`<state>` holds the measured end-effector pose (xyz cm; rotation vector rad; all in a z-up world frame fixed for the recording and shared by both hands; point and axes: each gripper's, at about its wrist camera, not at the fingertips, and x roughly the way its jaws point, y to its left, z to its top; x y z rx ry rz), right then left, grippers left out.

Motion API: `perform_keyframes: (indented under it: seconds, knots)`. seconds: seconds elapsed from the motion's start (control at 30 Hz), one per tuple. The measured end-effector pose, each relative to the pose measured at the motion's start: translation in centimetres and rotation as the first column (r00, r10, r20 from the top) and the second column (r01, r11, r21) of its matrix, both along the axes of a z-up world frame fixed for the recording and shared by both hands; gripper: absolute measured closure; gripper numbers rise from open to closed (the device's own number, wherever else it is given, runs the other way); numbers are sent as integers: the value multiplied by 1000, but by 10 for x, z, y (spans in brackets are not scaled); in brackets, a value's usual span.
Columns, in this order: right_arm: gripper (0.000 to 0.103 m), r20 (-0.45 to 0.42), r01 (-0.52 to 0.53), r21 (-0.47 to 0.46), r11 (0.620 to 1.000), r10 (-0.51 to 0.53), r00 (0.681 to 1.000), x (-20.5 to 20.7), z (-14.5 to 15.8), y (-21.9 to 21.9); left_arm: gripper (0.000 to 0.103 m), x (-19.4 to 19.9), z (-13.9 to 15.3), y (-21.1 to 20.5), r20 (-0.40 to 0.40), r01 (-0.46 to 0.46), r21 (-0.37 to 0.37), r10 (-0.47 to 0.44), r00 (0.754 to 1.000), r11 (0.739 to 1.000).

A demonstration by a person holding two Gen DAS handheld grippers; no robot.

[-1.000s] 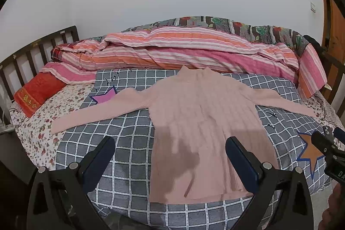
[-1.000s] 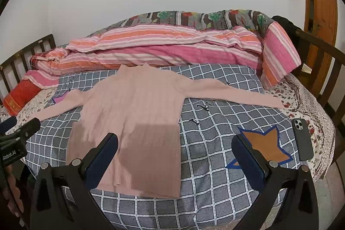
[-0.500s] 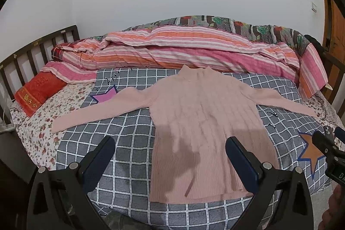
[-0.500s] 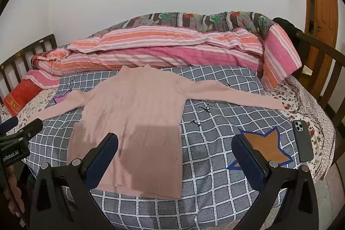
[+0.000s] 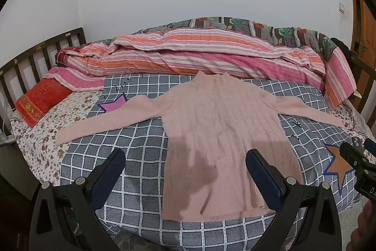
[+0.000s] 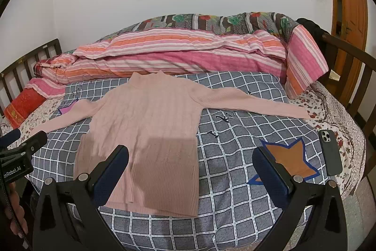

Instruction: Fold small clothes

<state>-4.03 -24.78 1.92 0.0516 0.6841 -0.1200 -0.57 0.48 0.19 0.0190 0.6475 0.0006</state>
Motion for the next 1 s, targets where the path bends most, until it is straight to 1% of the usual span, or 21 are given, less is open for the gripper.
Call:
perform_keyframes:
  seconds: [1.0]
  knots:
    - [0,10,-5,-8,1000,5,1000,-3,3,4,0,0,0,-2,0,0,-5,0,1000,1000]
